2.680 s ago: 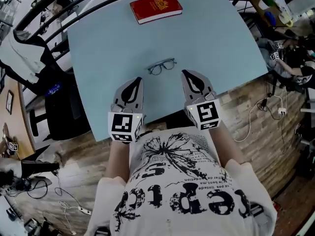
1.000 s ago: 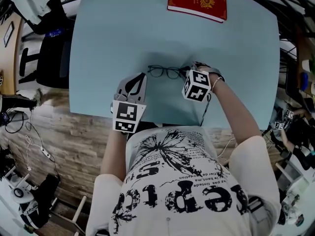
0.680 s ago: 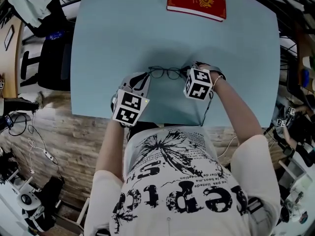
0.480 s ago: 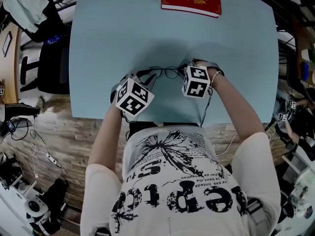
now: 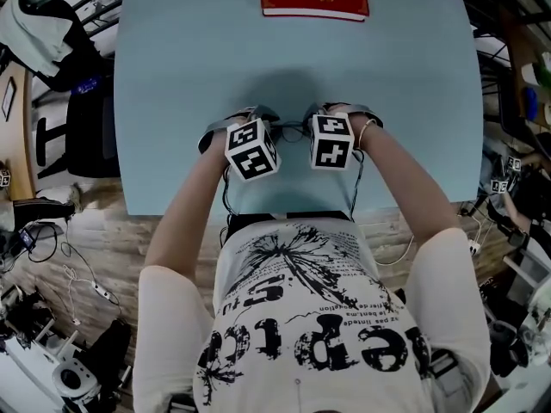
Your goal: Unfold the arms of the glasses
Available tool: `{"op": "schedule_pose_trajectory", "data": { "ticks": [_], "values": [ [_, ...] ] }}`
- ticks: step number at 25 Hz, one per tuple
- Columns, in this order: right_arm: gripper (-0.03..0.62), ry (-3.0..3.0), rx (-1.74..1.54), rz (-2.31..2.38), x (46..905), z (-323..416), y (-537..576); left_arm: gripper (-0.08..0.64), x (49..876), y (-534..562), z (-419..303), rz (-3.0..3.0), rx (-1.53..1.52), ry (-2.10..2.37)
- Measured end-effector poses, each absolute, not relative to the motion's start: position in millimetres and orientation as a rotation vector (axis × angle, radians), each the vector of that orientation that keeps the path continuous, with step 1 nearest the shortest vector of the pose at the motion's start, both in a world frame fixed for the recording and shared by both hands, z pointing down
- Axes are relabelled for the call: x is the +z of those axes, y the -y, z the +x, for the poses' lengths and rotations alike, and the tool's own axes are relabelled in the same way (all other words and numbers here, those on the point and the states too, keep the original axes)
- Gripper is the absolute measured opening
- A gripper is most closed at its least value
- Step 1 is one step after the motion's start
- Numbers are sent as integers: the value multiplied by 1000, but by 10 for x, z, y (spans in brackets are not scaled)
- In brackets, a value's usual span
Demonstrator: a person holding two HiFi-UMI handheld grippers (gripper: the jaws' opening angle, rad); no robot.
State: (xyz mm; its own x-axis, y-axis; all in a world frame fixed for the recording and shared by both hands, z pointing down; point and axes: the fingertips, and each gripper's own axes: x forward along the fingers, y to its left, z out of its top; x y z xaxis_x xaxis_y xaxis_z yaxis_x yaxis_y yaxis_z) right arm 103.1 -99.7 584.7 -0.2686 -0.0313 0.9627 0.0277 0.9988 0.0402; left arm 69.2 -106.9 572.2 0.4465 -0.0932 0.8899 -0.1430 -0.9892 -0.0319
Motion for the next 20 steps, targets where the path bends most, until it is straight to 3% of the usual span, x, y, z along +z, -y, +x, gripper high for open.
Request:
{"op": "schedule_pose_trajectory", "data": {
  "ticks": [5,9,20],
  "values": [
    [35,1857,-15,-8,5845,1018,936,87,5816,962,822,2665,1689,82],
    [35,1860,11,-14,5879,1038,897,39,5873,912,875,2709,1754,33],
    [34,1837,37,-7,5951,1050,859,37,5762,867,859,2843,1555,72]
  ]
}}
